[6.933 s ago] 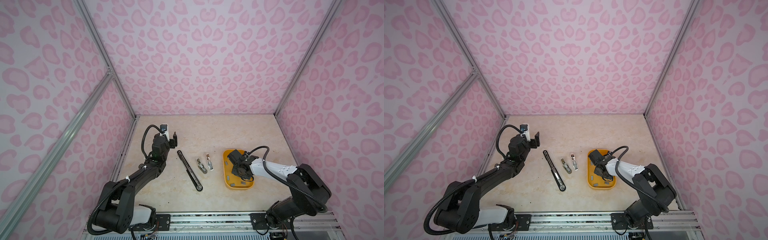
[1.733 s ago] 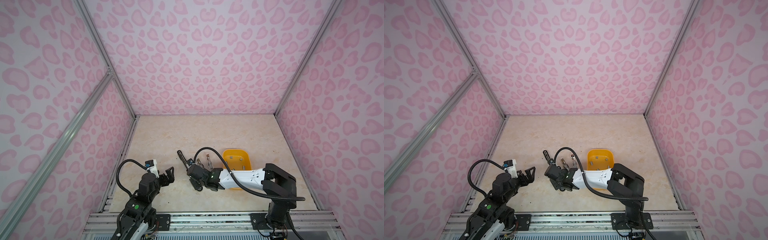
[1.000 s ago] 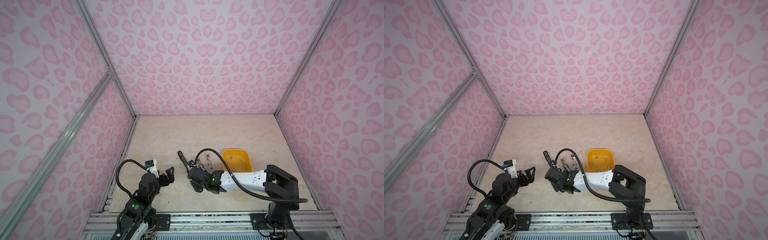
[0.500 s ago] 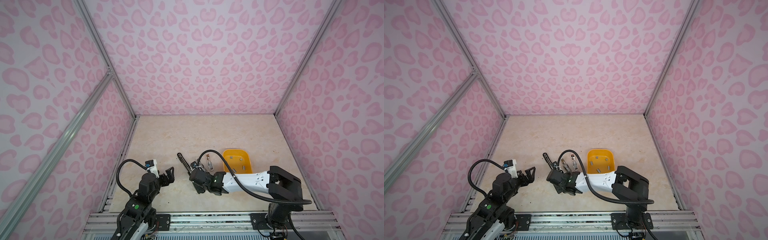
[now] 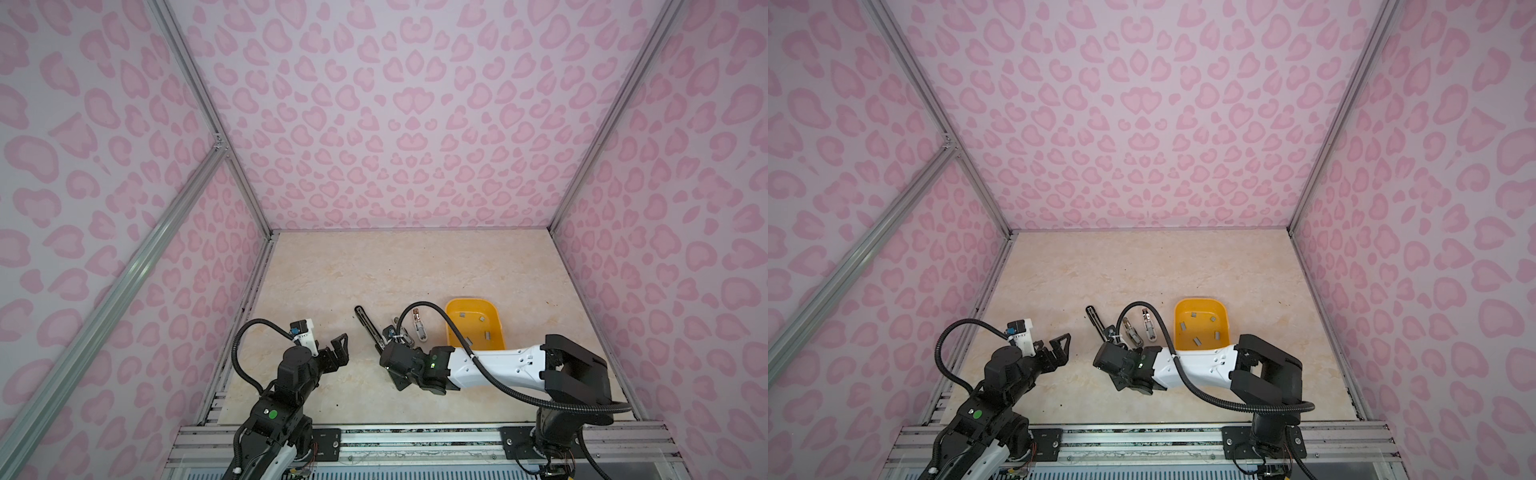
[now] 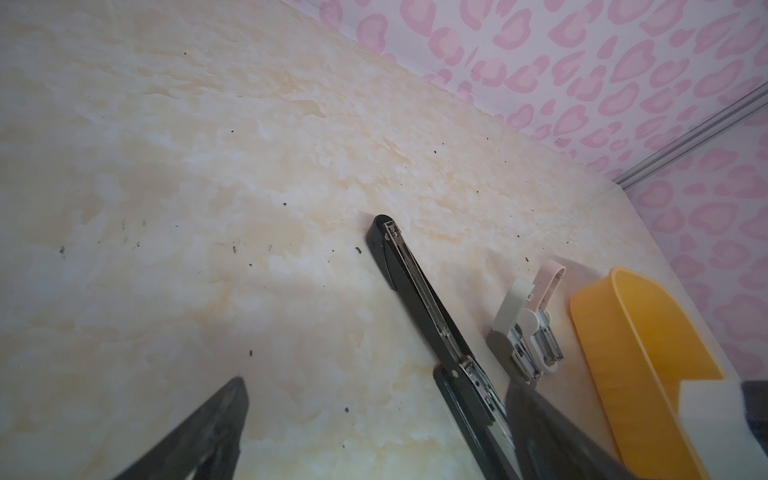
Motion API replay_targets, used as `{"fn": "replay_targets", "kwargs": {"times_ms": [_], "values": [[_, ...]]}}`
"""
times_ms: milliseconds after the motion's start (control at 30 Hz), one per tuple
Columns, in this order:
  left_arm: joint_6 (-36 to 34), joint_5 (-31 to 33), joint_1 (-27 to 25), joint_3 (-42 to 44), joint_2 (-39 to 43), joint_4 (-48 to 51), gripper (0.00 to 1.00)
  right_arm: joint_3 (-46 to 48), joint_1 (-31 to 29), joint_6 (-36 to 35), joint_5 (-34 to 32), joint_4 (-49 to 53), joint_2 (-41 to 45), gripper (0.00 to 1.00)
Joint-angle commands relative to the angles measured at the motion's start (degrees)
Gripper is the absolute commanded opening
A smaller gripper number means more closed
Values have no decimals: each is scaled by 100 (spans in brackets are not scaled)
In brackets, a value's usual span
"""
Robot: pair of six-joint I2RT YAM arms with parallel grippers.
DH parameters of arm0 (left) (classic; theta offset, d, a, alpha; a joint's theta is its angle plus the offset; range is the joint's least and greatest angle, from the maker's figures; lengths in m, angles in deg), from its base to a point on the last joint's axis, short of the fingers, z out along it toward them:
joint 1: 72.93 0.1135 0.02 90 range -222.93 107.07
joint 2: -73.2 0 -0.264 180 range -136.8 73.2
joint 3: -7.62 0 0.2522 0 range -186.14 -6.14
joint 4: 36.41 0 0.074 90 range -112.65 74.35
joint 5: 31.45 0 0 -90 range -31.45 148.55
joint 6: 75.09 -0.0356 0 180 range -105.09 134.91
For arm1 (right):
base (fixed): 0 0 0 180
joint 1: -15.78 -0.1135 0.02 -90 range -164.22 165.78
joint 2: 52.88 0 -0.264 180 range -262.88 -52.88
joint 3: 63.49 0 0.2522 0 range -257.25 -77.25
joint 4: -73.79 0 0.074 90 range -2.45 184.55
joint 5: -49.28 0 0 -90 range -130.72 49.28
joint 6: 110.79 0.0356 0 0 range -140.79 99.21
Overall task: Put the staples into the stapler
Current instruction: 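Slide the staple strip along the black stapler's channel with the right gripper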
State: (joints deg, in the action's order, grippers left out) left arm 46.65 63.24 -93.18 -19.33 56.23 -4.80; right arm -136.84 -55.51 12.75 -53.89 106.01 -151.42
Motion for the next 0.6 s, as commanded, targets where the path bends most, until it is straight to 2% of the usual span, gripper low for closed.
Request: {"fn": "replay_targets", "kwargs": {"times_ms": [0,233,400,567], "values": [[-19,-20,10,10,7,-150,97,77,-22,82,-107,120,69,28],[-19,-38,12,10,34,-132,98,-38,-14,-29,-230,162,167,29],[-19,-55,12,10,58,-123,98,-594,16,-221,-415,428,-268,27],[-28,-65,10,20,80,-123,98,-754,114,-254,-423,454,-576,27]]}}
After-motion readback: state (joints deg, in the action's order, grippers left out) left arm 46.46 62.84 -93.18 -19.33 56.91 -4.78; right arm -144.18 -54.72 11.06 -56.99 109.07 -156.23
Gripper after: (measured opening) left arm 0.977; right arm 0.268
